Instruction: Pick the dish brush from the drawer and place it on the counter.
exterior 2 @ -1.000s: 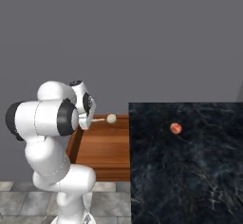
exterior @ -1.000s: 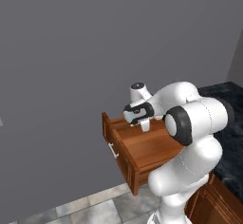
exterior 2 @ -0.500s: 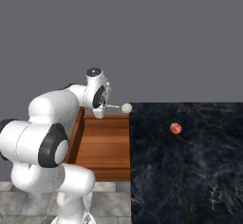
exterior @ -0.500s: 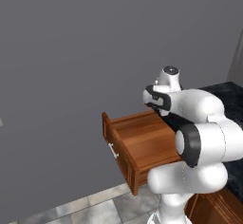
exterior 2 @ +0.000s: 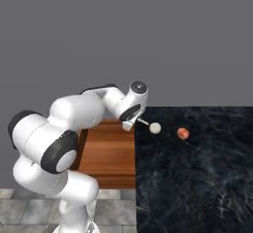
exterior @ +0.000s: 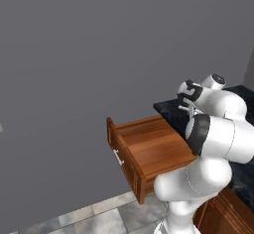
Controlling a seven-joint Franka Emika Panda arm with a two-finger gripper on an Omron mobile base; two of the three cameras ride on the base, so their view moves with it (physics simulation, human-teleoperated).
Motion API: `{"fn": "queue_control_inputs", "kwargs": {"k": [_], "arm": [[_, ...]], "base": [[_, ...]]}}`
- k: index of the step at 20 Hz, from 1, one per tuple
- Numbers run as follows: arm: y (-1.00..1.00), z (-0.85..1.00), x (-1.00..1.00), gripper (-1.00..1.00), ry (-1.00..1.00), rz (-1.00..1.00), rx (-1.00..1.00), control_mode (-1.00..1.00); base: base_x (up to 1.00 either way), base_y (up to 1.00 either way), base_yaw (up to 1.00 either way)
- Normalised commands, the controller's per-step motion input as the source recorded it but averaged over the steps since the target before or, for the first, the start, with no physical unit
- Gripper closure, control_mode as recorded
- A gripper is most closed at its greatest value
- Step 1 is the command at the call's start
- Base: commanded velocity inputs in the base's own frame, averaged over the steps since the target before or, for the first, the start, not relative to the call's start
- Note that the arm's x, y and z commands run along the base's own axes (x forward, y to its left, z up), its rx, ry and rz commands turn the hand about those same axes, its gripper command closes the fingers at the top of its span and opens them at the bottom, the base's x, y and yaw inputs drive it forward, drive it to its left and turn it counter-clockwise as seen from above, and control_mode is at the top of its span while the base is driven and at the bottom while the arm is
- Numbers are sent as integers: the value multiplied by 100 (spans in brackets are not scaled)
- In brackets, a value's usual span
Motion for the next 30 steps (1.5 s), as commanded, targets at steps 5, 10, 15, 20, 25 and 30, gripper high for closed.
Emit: {"fn": "queue_control_inputs", "kwargs": {"k": [5, 10, 15, 20, 25, 30], "arm": [[-100, -56, 0, 100, 0, -20, 0, -100], [-100, -97, 7, 100, 5, -13, -2, -100], [-46, -59, 1, -100, 1, -2, -8, -100], [-5, -14, -4, -100, -1, 1, -14, -100], [30, 31, -5, -100, -2, 9, -11, -100], [85, 100, 6, -100, -12, 11, 0, -100]], "base": [[0, 0, 0], [0, 0, 0], [0, 0, 0], [0, 0, 0], [0, 0, 0], [0, 0, 0]]}}
